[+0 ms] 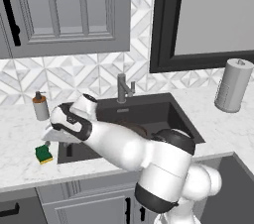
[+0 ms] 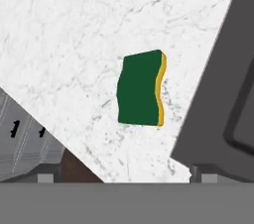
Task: Pick the pan and sponge and place them into the sink. Then turn on the water.
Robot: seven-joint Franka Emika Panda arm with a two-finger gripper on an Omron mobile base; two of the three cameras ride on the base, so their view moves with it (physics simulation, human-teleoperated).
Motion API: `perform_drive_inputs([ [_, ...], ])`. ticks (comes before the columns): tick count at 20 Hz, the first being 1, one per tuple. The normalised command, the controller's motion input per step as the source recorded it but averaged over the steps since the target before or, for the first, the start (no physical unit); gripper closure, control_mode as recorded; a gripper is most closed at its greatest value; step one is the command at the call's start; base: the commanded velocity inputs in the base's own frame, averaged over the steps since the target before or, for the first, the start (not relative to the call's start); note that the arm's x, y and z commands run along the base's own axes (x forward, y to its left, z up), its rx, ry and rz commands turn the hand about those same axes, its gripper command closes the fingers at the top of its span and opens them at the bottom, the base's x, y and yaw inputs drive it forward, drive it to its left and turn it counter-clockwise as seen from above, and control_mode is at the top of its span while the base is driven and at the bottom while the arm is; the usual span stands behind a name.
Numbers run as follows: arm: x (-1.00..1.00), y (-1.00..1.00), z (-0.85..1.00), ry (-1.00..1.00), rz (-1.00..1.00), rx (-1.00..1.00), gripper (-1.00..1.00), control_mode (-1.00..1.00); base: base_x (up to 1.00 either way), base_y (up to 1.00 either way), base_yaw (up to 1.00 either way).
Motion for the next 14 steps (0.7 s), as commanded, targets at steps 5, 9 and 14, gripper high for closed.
perform_drive_inputs([
  [5, 0.19, 0.50, -0.20, 0.25, 0.05, -0.16, -1.00, -1.00, 0.00, 0.00, 0.00],
  [9, 0.35, 0.38, -0.43, 0.20, 0.05, -0.23, -1.00, -1.00, 0.00, 0.00, 0.00],
  [14, 0.30, 0.29, -0.39, 0.10, 0.05, -0.26, -1.00, -1.00, 0.00, 0.00, 0.00],
])
